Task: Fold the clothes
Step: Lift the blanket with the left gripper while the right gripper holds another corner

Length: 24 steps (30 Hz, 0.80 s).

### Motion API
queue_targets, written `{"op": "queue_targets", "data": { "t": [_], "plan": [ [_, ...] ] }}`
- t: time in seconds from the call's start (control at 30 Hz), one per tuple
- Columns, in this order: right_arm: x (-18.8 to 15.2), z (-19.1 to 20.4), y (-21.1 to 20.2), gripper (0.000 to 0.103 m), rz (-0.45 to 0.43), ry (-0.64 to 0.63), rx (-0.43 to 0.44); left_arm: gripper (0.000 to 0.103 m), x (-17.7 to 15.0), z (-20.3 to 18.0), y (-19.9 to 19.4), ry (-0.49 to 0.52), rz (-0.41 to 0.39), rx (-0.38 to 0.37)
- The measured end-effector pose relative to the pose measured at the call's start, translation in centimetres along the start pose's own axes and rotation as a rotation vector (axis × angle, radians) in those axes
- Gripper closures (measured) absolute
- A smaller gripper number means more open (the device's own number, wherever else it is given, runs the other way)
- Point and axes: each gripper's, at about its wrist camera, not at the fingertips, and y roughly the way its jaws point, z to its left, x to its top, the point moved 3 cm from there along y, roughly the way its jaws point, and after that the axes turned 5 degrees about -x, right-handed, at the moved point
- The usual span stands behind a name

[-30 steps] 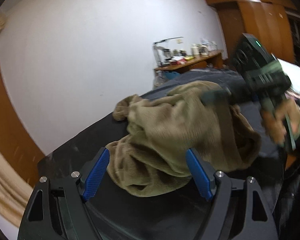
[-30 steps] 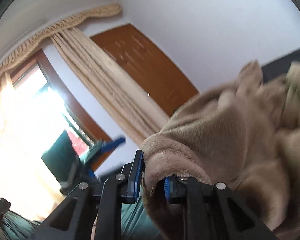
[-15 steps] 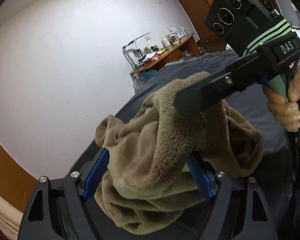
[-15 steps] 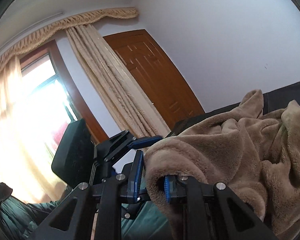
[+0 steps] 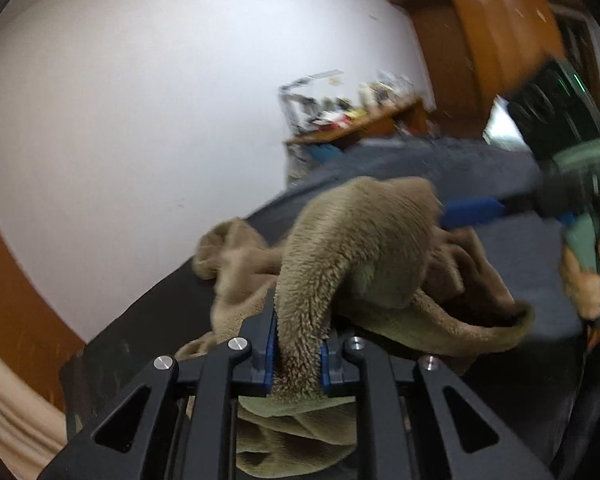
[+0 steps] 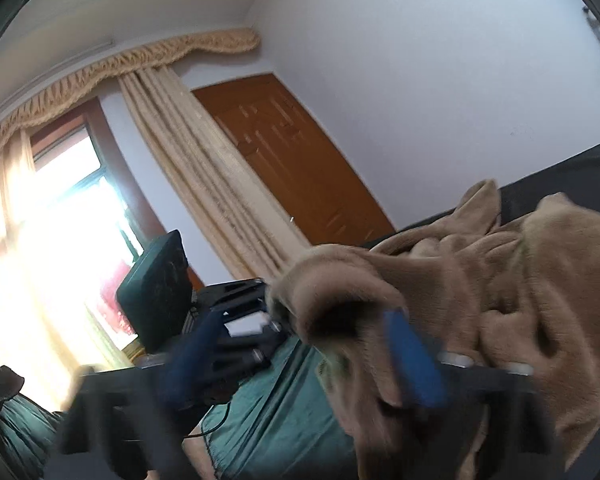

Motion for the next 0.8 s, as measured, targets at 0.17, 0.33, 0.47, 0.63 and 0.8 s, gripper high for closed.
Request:
{"op": "queue_targets", "data": {
  "t": [0.17, 0.33, 0.47, 0.63, 0.8],
  "plan": [
    [-0.4, -0.1, -3.4, 0.009, -0.003, -0.184, -0.213, 0.085, -0.1, 5.5, -2.6, -0.201, -0.093, 0.073],
    [-1.4, -0.3, -6.2, 0.009, 0.029, -0.393, -0.452, 0.085, -1.2, 10.3, -4.8, -0.366, -0.154, 0.134],
    [-3.6, 1.7, -5.1, 0.009, 0.083, -0.695, -0.564, 0.085, -1.7, 11.7, -5.5, -0.404, -0.160, 0.156],
    [-6.1, 5.2, -1.5, 0.009, 0.139, -0.994, -0.475, 0.085, -1.9, 11.6, -6.8, -0.415, -0.184, 0.169],
    [-4.9, 4.7, 1.5, 0.009, 0.156, -0.983, -0.442, 0.085, -1.9, 12.7, -7.5, -0.447, -0.208, 0.181]
  ]
}}
